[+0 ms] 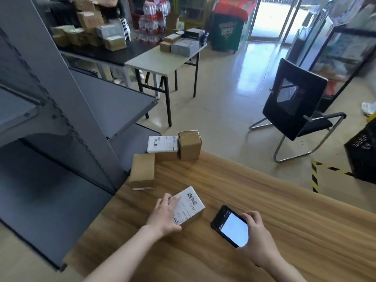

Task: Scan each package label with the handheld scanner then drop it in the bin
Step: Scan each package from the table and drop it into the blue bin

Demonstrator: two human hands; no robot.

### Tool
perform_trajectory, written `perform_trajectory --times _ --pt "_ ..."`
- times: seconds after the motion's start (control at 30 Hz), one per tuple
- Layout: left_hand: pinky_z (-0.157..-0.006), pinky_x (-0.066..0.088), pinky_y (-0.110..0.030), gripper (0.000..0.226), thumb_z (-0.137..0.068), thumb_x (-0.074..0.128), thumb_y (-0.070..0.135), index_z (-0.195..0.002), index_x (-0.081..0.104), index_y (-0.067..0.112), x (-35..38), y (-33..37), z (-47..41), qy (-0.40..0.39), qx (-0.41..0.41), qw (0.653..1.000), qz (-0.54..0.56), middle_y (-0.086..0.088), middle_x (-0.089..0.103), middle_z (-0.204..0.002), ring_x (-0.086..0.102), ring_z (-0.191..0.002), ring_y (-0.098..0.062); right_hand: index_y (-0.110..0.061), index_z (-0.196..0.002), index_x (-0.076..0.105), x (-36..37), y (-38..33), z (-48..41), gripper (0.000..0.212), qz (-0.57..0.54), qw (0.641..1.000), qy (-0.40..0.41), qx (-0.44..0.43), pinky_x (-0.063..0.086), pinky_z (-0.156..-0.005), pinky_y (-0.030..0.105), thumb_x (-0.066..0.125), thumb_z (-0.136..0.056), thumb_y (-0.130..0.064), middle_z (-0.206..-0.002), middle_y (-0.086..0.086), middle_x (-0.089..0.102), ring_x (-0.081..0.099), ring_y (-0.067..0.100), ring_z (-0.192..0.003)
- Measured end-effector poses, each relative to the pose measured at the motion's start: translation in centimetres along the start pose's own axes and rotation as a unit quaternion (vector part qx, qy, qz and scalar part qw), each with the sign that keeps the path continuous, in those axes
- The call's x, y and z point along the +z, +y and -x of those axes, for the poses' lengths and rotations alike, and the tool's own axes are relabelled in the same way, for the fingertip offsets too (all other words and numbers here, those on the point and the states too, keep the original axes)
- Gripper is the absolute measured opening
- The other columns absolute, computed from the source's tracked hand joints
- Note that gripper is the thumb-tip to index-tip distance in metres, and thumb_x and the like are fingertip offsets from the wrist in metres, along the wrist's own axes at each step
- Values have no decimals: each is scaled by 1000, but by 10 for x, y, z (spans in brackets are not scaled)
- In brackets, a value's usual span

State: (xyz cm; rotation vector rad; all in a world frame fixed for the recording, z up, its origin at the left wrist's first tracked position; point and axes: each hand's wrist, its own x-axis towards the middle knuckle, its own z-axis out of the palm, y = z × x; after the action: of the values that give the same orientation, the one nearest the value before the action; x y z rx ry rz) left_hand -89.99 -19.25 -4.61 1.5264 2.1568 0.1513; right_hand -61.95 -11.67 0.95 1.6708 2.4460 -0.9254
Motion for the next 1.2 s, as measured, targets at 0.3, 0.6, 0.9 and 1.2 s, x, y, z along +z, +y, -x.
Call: perform_trajectory --times 0.3,0.6,0.9,1.2 --pt "-113 28 -29 94 -69 77 30 -147 26 26 -11 42 41 6 171 969 -177 2 27 -148 20 -138 -17 -23 -141 29 -21 53 61 76 186 978 46 -77 35 -94 30 64 -74 -21 -141 -7 22 39 11 -126" --pt "-112 29 -32 81 -80 68 47 -147 29 25 2 104 68 40 246 935 -253 0 31 -147 24 -137 -19 -23 -135 35 -28 113 117 71 195 976 86 -53 35 -92 30 68 -73 -19 -138 -6 27 39 14 -124" --pt "-112 29 -31 81 -82 64 48 -148 21 29 26 191 38 25 349 894 -281 3 27 -150 21 -139 -17 -23 -134 36 -43 180 175 77 139 981 122 52 37 -95 31 76 -69 -28 -135 -7 31 42 13 -121" --pt "-106 38 -34 91 -65 70 52 -145 32 32 103 329 0 -40 400 908 -121 6 31 -144 28 -132 -17 -14 -126 44 -27 263 263 86 -170 902 247 311 35 -77 16 80 -49 -26 -119 -7 29 43 10 -104"
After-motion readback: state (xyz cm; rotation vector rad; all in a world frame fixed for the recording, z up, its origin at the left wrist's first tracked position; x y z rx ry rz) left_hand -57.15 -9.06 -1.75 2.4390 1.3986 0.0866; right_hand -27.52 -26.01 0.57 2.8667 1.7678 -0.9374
